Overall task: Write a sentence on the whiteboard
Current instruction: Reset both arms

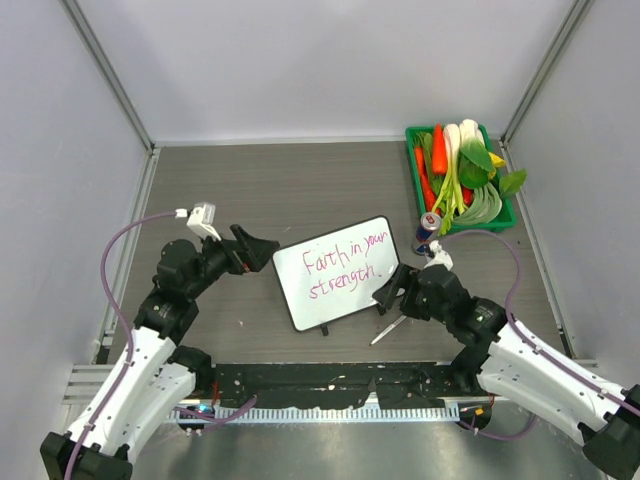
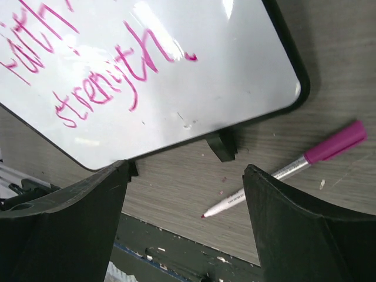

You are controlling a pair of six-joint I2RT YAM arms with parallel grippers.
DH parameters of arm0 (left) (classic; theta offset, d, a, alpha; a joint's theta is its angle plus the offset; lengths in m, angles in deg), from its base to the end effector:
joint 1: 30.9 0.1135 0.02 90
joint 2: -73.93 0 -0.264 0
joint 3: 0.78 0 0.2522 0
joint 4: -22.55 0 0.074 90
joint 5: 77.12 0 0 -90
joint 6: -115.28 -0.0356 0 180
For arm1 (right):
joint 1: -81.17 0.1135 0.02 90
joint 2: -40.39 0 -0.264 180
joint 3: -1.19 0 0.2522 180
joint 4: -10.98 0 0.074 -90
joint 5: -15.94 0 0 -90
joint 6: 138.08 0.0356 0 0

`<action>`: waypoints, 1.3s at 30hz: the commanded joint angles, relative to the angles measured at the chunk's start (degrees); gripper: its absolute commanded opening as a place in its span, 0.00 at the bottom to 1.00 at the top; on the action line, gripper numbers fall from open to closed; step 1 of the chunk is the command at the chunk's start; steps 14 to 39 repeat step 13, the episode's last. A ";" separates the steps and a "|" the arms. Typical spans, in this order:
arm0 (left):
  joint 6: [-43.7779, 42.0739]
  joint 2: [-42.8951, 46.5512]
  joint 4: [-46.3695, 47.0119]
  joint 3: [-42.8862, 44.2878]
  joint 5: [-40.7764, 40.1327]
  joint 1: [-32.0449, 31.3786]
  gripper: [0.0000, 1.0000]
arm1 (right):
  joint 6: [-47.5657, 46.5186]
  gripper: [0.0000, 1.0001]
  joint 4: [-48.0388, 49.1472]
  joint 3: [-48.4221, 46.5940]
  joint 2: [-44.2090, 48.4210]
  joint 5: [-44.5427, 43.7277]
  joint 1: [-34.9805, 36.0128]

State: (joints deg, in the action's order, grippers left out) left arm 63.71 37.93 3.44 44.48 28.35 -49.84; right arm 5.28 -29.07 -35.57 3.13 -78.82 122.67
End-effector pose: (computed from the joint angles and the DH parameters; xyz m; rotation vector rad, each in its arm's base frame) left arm 0.1502 -0.0616 0.2907 -0.1034 1.8346 -0.9548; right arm 0.1107 0.0940 0.2000 0.2932 2.3790 0.7453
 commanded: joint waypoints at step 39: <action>-0.90 -2.04 -2.92 4.35 -2.72 0.31 1.00 | -20.14 0.99 1.32 -15.58 -3.87 -13.79 -0.19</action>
